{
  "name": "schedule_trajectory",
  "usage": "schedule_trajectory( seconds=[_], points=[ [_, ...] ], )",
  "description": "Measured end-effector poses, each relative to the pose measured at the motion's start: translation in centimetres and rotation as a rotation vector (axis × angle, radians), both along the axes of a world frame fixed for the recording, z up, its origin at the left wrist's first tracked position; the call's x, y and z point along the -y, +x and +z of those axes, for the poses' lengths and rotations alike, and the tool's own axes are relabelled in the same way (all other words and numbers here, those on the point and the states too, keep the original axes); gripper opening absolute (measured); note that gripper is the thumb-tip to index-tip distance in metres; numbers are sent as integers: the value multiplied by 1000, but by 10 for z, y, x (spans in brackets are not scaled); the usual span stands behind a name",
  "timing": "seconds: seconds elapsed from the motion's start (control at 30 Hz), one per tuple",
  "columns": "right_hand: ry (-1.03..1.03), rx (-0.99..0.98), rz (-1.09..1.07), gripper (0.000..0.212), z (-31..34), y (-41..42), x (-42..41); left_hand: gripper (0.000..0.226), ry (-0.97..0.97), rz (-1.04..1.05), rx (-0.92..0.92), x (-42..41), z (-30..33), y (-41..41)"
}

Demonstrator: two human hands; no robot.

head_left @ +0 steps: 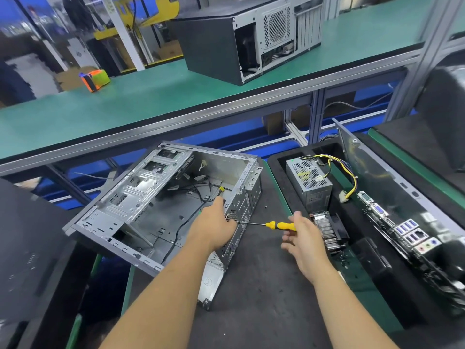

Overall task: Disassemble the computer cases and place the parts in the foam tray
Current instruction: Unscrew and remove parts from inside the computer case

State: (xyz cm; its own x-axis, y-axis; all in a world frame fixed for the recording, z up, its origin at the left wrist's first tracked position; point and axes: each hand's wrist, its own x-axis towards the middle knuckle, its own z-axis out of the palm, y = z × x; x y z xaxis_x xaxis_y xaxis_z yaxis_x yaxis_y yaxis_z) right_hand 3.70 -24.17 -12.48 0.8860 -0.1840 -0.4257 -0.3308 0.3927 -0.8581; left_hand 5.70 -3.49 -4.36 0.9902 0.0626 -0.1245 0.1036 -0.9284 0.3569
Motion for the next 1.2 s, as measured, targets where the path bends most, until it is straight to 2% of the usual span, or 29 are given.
schedule_trajectory(
  seconds=[0.03,0.07,0.13,0.23,0.33,0.43,0.47,0.53,0.6,0.63,0.7,0.83,0.9,0.97,1.0,1.07,1.2],
  points=[
    [112,-121,-4,40,-2,4,3,16,-3,0,-1,0,0,0],
    [129,-210,26,46,-5,7,8,16,-6,-2,-3,0,-1,0],
    [49,-262,114,38,-14,11,13,16,-6,-5,-5,0,-1,1],
    [4,-58,151,23,-21,9,14,18,2,-2,-8,0,-2,1],
    [-207,220,268,28,-17,3,18,20,5,-2,-9,0,-2,2],
    [-384,255,315,24,-14,-2,25,20,-3,0,-4,1,0,1],
    [-350,228,284,22,-14,-4,23,19,-6,1,0,1,0,1],
    [-152,86,178,17,-14,-6,13,19,-6,4,2,1,0,0],
    [38,-140,105,36,-14,-4,7,19,-2,2,-1,1,1,0],
    [69,-219,114,41,-15,-3,7,19,-2,0,-1,1,0,0],
    [43,-258,167,36,-17,1,12,19,-8,0,1,0,-1,0],
    [-114,-5,211,27,-14,2,14,20,-9,2,1,0,-2,1],
    [-387,159,285,29,-16,-6,17,21,-10,3,2,0,-3,1],
    [-716,307,355,21,-22,-15,21,21,-12,8,0,1,-2,2],
    [-768,345,353,16,-24,-19,21,20,-11,10,-1,1,-1,1],
    [-719,368,269,16,-24,-23,17,20,-3,10,-1,1,0,0],
    [-480,237,117,17,-8,-12,6,22,3,13,2,2,2,-1]
  ],
)
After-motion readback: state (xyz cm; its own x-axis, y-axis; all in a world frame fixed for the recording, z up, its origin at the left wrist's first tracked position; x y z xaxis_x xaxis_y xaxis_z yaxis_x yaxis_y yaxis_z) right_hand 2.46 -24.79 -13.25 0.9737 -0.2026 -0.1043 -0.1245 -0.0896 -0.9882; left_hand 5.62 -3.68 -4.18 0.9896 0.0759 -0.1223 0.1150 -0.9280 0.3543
